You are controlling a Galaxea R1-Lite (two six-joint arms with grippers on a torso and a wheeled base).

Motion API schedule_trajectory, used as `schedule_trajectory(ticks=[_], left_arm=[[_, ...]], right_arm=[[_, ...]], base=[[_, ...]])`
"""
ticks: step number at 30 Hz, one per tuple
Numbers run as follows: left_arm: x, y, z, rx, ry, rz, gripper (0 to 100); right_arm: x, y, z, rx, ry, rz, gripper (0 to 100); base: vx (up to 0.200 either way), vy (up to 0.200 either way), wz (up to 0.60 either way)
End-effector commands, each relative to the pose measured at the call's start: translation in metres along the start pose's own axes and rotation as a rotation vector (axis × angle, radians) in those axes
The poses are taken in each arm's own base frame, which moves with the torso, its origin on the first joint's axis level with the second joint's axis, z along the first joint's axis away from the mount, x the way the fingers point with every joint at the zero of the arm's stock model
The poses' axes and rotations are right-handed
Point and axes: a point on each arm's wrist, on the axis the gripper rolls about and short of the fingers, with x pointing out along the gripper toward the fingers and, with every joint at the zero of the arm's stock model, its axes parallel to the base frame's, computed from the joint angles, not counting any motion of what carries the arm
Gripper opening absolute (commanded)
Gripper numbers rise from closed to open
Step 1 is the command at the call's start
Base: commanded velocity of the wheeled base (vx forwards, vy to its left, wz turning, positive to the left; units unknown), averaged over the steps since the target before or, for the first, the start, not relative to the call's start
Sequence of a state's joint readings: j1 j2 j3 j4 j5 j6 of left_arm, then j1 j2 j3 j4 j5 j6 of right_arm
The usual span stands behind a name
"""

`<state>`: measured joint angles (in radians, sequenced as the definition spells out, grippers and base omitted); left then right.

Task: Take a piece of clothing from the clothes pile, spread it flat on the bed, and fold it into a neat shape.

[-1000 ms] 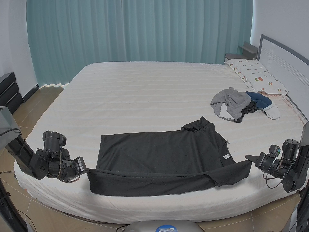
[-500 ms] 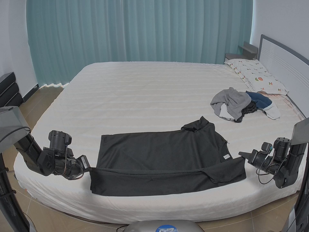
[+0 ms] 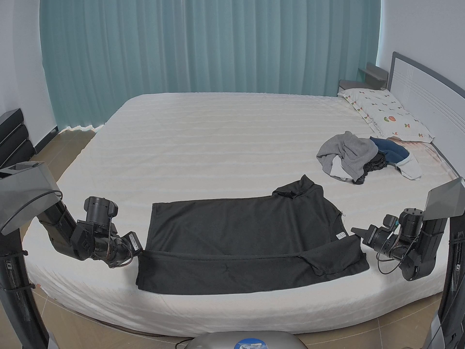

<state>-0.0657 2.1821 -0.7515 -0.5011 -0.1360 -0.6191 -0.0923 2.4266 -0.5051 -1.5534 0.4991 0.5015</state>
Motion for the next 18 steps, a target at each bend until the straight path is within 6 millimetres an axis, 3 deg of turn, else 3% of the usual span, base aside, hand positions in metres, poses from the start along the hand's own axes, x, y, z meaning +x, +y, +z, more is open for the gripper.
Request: schedule_trajectory(ticks=[1,12,18], left_arm=[[0.012,0.0027,-0.0023,0.0,0.013,0.025,0],[0.0142,-0.003,-0.0052,0.015,0.015,0.023,0],[0.0147,-0.0064,-0.0049,0.008,0.012,0.015,0]], right_arm=[[0.0052,-0.0062,-0.0056,0.008,0.012,-0.009,0],[0.0087,-0.0109,-0.01,0.012,0.017,-0.017,0],[0.0134,-0.0113,-0.0019,-0.003,-0.022,-0.022,0]], base=[[0.0,0.0,0.0],[0.0,0.0,0.0],[0.0,0.0,0.0]])
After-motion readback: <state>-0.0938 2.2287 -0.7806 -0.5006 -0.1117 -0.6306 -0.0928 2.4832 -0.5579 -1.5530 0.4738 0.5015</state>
